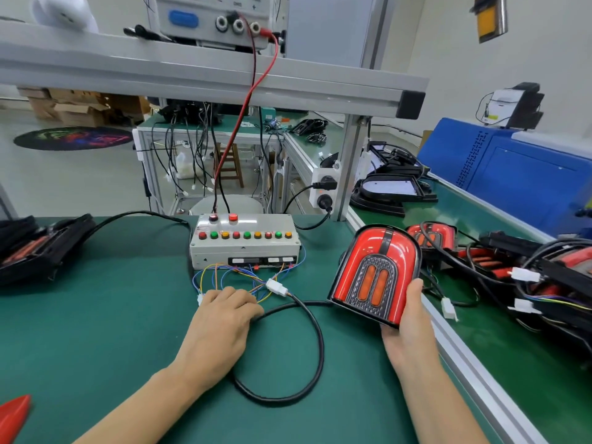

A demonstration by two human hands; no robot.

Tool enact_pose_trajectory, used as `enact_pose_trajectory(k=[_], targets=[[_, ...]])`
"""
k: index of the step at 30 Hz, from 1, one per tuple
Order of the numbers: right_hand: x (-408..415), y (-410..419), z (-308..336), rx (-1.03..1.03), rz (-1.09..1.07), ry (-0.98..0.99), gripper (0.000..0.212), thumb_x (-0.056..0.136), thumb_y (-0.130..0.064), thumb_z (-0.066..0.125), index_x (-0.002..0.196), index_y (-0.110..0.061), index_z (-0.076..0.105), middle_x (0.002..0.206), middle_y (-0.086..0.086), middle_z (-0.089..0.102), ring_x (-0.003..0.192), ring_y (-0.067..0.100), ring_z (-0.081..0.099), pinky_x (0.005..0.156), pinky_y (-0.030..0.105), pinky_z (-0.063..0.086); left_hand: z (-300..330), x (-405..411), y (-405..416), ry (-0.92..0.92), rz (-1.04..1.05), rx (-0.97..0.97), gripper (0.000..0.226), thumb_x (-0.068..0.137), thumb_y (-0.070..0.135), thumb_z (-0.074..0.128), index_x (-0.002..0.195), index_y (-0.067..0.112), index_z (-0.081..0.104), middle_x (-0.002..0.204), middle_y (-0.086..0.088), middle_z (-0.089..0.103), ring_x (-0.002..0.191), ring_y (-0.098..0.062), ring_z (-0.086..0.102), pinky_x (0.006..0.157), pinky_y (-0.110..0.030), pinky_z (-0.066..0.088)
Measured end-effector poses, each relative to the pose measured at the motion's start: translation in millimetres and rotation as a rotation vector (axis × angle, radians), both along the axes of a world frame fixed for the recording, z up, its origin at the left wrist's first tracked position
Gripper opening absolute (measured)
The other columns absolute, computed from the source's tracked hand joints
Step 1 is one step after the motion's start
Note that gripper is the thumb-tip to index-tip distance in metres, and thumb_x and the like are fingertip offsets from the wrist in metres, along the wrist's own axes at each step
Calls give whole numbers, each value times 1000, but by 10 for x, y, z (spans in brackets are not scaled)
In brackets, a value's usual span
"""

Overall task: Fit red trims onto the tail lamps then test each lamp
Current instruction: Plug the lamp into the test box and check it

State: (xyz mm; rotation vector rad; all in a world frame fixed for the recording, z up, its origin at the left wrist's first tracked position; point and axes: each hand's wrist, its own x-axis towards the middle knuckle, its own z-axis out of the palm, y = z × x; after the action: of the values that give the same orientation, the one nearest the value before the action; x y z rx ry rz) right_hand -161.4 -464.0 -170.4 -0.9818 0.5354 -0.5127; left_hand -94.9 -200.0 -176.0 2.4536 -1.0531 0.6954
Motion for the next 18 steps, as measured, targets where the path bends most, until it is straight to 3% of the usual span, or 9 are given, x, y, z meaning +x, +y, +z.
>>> enact_pose_trajectory(k=[3, 6, 10, 13, 18], targets=[[12, -19, -33, -38, 15, -20, 41, 97, -57, 37, 109, -29, 64, 100, -8, 75, 90, 7, 71, 79, 29, 50, 58, 99, 16, -23, 20, -91, 38, 78, 9, 38, 90, 17, 74, 90, 6, 68, 87, -11, 46, 73, -28, 32], [29, -54, -78, -77, 34, -30, 41, 97, -57, 36, 108, -30, 64, 99, -10, 75, 90, 5, 71, 75, 27, 51, 118, 274, -10, 8, 155, -207, 42, 76, -4, 48, 107, 13, 71, 105, 0, 67, 101, -18, 50, 86, -30, 33], [66, -70, -130, -98, 28, -31, 37, 99, -55, 37, 105, -30, 64, 96, -11, 75, 87, 3, 71, 71, 26, 59, 181, 630, 67, 228, 515, -157, 63, 86, -3, 46, 144, 19, 37, 146, -2, 38, 130, -27, 32, 103, -40, 25], [85, -75, -151, -111, 36, -45, 38, 97, -57, 37, 107, -30, 63, 99, -11, 75, 90, 3, 71, 82, 28, 50, 174, 851, 160, 341, 598, -131, 57, 93, 7, 40, 146, 21, 27, 150, -1, 30, 133, -26, 27, 106, -41, 24], [96, -58, -136, -120, 54, -47, 38, 96, -58, 37, 106, -33, 64, 100, -11, 75, 89, 3, 71, 81, 29, 49, 160, 1021, 234, 381, 652, -12, 56, 93, 14, 40, 146, 24, 26, 146, -2, 35, 127, -26, 35, 103, -41, 25]])
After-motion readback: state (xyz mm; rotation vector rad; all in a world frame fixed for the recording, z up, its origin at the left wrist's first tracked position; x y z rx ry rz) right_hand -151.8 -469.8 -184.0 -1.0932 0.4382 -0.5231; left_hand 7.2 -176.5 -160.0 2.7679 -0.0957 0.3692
